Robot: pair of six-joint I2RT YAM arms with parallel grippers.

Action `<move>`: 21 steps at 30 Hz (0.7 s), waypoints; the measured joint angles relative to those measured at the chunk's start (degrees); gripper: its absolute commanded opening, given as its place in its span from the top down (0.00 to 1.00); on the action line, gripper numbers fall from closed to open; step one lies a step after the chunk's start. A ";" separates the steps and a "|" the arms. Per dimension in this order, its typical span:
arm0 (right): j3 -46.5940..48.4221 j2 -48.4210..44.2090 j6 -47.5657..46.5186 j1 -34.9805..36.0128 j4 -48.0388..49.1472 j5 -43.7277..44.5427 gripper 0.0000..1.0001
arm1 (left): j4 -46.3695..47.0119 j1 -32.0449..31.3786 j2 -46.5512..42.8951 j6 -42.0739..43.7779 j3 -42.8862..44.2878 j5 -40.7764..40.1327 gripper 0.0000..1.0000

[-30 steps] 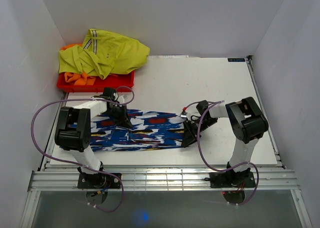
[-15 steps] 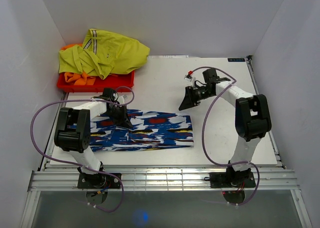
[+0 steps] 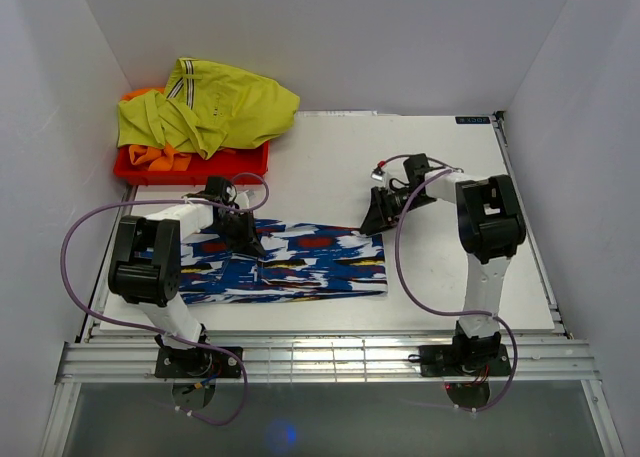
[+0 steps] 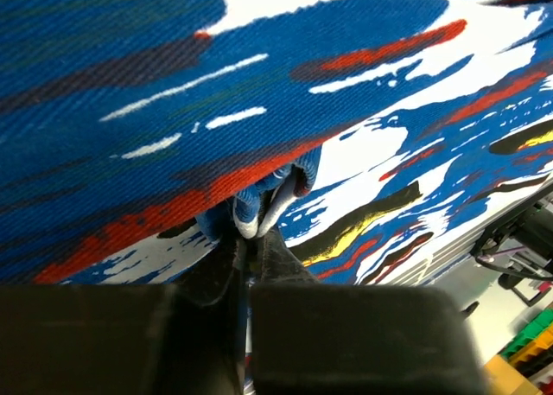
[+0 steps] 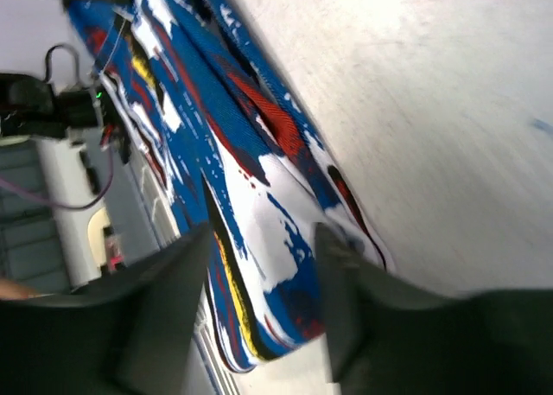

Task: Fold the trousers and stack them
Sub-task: Fold the trousers

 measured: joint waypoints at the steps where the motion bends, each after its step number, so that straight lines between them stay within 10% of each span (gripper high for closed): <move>1: 0.00 -1.01 -0.09 -0.39 -0.28 0.13 0.31 | 0.22 0.00 -0.09 0.15 -0.13 0.07 0.75; 4: -0.79 -7.85 0.33 -2.58 0.00 3.04 0.18 | 1.38 0.04 -0.52 1.01 -0.68 1.36 0.34; 10: -8.61 -24.04 -0.50 -7.58 1.01 6.86 0.19 | 2.86 -0.35 -6.40 2.25 -0.96 3.50 0.03; 21: -19.47 -13.97 -0.83 -7.74 1.92 3.10 0.34 | -2.91 15.15 -20.13 8.55 7.78 6.32 0.02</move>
